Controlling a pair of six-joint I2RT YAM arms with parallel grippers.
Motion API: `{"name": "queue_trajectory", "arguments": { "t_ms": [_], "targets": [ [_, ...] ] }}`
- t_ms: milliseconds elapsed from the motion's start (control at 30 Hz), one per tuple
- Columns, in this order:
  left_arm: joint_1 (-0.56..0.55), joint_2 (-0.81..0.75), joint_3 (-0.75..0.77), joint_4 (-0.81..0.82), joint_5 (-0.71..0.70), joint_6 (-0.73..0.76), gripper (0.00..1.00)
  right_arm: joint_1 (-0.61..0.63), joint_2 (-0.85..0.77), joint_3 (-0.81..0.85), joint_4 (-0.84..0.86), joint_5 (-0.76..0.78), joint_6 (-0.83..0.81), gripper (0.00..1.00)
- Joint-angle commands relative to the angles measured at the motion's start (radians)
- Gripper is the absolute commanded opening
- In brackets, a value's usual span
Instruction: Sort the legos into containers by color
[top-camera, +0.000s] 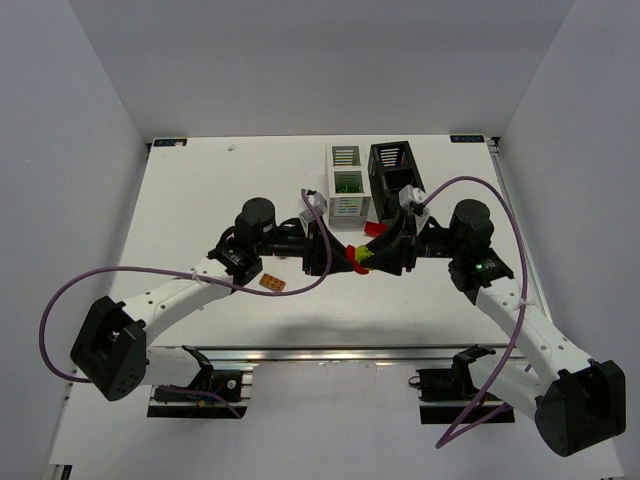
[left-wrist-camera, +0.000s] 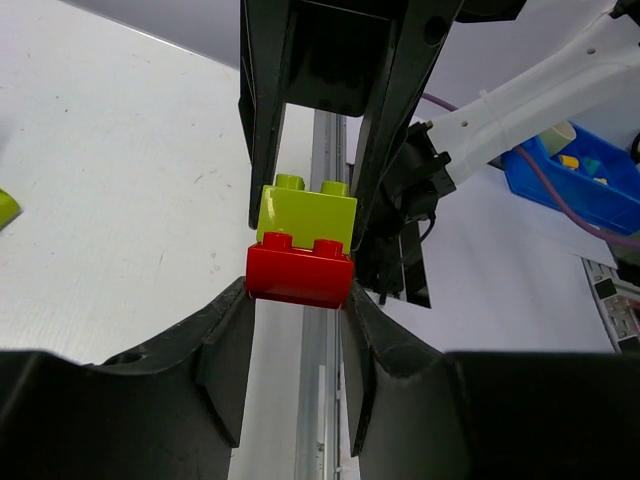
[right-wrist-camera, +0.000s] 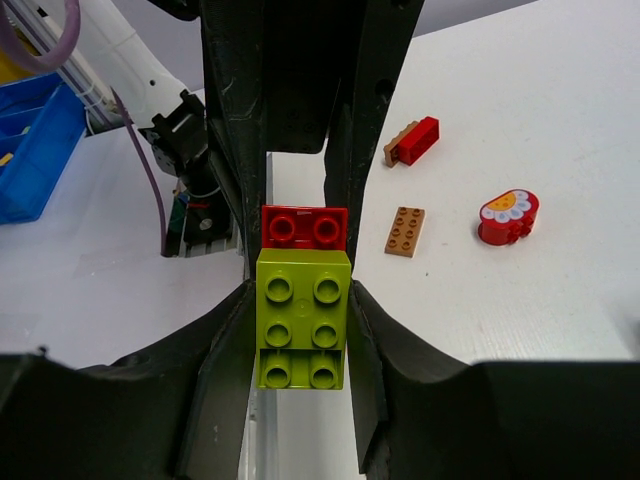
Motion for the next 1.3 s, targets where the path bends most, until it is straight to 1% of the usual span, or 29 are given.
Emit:
{"name": "queue_trajectory", "arguments": {
  "t_ms": [0, 533, 633, 667, 733, 767, 800, 833, 867, 900, 933, 1000, 1033, 1067, 1167, 1200, 1233, 1267],
  "targets": [
    [0.019, -0.042, 0.054, -0.093, 0.011, 0.078, 0.04, -0.014, -0.019, 0.030, -0.017, 0.064, -0.068, 0.00],
    [0.059, -0.055, 0.067, -0.133, 0.003, 0.105, 0.03, -0.071, -0.018, 0.050, -0.039, 0.133, -0.117, 0.00],
    [0.071, -0.063, 0.074, -0.161, -0.051, 0.118, 0.03, -0.071, 0.020, 0.076, -0.045, 0.205, -0.139, 0.00],
    [0.077, -0.062, 0.087, -0.179, -0.124, 0.122, 0.02, -0.071, 0.040, 0.116, -0.054, 0.257, -0.150, 0.00],
    [0.092, -0.062, 0.111, -0.267, -0.225, 0.156, 0.01, -0.067, 0.118, 0.181, -0.112, 0.315, -0.244, 0.00],
    [0.098, -0.062, 0.126, -0.288, -0.274, 0.159, 0.01, -0.065, 0.150, 0.214, -0.120, 0.381, -0.275, 0.00],
    [0.109, -0.065, 0.130, -0.317, -0.398, 0.165, 0.01, -0.065, 0.183, 0.284, -0.123, 0.411, -0.298, 0.00],
    [0.112, -0.072, 0.131, -0.319, -0.449, 0.164, 0.01, -0.063, 0.257, 0.327, -0.157, 0.437, -0.347, 0.00],
    [0.126, -0.075, 0.131, -0.339, -0.488, 0.159, 0.01, -0.062, 0.298, 0.372, -0.175, 0.473, -0.366, 0.00],
    [0.131, -0.080, 0.131, -0.351, -0.567, 0.159, 0.01, -0.062, 0.335, 0.453, -0.189, 0.487, -0.372, 0.00],
    [0.134, -0.085, 0.131, -0.356, -0.593, 0.158, 0.01, -0.059, 0.406, 0.491, -0.203, 0.498, -0.377, 0.00],
    [0.149, -0.092, 0.130, -0.359, -0.647, 0.152, 0.01, -0.045, 0.476, 0.597, -0.220, 0.533, -0.389, 0.00],
    [0.152, -0.097, 0.127, -0.357, -0.661, 0.150, 0.01, -0.022, 0.537, 0.629, -0.221, 0.564, -0.415, 0.00],
    [0.160, -0.109, 0.124, -0.353, -0.673, 0.147, 0.01, -0.010, 0.571, 0.659, -0.223, 0.631, -0.433, 0.00],
    [0.166, -0.127, 0.117, -0.356, -0.715, 0.147, 0.01, 0.038, 0.701, 0.783, -0.223, 0.745, -0.475, 0.00],
    [0.168, -0.129, 0.117, -0.360, -0.723, 0.148, 0.01, 0.038, 0.702, 0.812, -0.220, 0.768, -0.481, 0.00],
    [0.171, -0.129, 0.122, -0.365, -0.732, 0.148, 0.01, 0.071, 0.794, 0.873, -0.220, 0.815, -0.495, 0.00],
    [0.172, -0.128, 0.122, -0.367, -0.732, 0.150, 0.01, 0.079, 0.828, 0.904, -0.220, 0.833, -0.499, 0.00]
  ]
}}
